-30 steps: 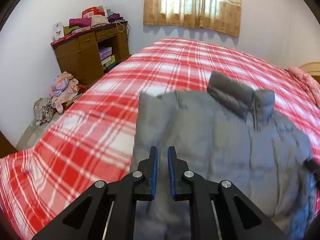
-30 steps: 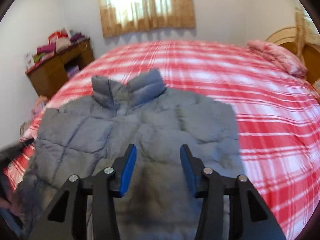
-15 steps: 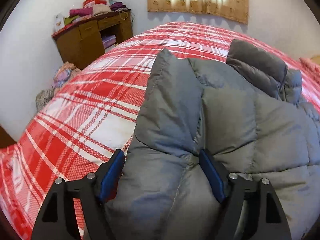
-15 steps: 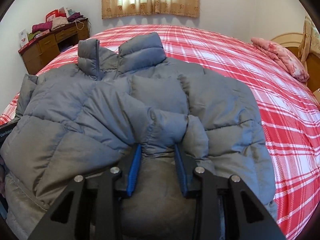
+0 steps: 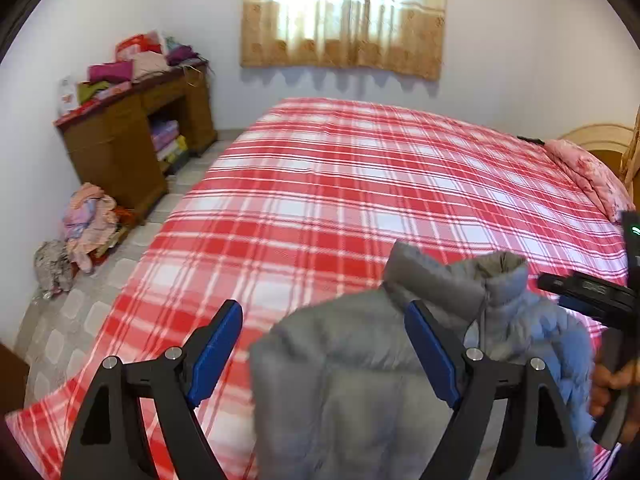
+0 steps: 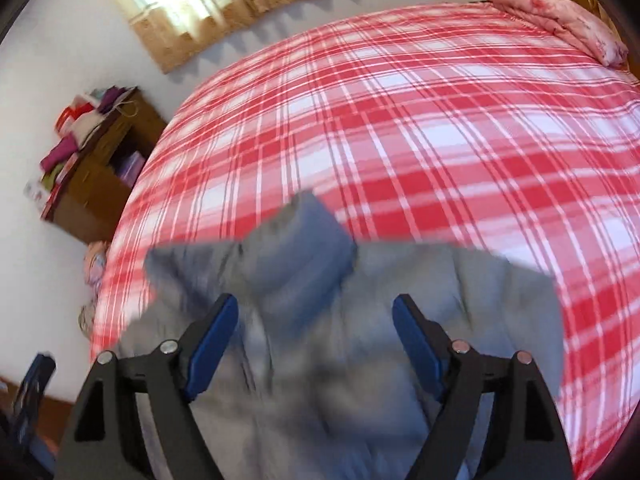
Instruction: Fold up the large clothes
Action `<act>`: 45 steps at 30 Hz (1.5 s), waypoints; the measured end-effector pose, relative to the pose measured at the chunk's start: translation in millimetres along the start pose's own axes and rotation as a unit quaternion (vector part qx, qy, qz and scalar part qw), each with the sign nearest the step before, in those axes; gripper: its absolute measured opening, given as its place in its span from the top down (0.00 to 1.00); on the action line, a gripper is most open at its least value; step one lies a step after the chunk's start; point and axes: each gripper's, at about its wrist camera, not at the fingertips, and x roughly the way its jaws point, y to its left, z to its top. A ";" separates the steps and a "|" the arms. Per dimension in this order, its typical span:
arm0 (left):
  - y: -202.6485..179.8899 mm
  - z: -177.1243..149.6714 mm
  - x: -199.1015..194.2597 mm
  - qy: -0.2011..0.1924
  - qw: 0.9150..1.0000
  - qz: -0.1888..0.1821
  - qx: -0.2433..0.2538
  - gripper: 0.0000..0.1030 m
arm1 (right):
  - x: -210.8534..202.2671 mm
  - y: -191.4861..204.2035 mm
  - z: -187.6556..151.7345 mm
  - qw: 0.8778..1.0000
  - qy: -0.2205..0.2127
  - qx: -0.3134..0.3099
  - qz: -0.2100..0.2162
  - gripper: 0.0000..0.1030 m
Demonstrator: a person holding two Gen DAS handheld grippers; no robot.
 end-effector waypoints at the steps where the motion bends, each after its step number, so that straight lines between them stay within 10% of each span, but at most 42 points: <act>1: -1.7 10.3 10.3 0.003 1.000 -0.003 -0.006 0.19 | 10.2 4.9 7.5 1.000 0.010 -0.004 -0.003 0.20; 5: -14.7 32.3 45.6 0.021 1.000 0.002 -0.001 0.19 | 56.4 14.2 22.3 0.996 0.060 -0.020 -0.057 0.21; 7: -25.0 34.9 62.1 0.042 0.999 0.005 0.014 0.19 | 64.4 11.7 13.1 0.994 0.083 -0.042 -0.065 0.37; 9: -33.6 34.6 74.5 0.061 0.998 -0.001 0.020 0.19 | 55.8 2.1 -3.9 0.992 0.088 -0.070 -0.065 0.75; 12: -41.9 32.0 81.4 0.076 0.997 -0.009 0.016 0.19 | 28.5 -23.1 -30.8 0.990 0.065 -0.104 -0.065 0.83; 16: -49.3 28.0 80.8 0.079 0.997 -0.018 0.001 0.19 | 12.1 -69.2 -58.2 0.995 0.058 -0.071 -0.035 0.88; 22: -55.1 7.3 78.6 0.092 0.995 -0.041 -0.024 0.19 | 6.0 -81.2 -94.6 0.991 -0.072 -0.114 -0.012 0.88; 29: -76.6 -20.2 112.3 0.128 0.990 -0.034 -0.040 0.19 | 4.6 -93.3 -91.2 0.994 -0.073 -0.083 0.026 0.88; 30: -80.7 -23.5 115.7 0.123 0.991 -0.026 -0.035 0.28 | 4.3 -93.0 -91.0 0.994 -0.073 -0.082 0.027 0.88; 32: -83.1 -28.3 116.0 0.115 0.992 -0.035 -0.035 0.88 | 5.2 -91.4 -91.5 0.994 -0.073 -0.082 0.027 0.88; 33: -81.5 -30.4 113.6 0.117 0.991 -0.044 -0.044 0.93 | 5.4 -92.1 -90.7 0.994 -0.073 -0.081 0.028 0.88; 38: -64.0 -60.0 61.6 0.046 0.996 -0.011 -0.075 0.93 | 6.4 -97.4 -90.2 0.994 -0.071 -0.063 0.047 0.88; 45: -40.8 -117.5 91.6 0.027 0.992 -0.006 -0.126 0.89 | 2.0 -93.7 -90.3 0.995 -0.062 -0.071 0.043 0.84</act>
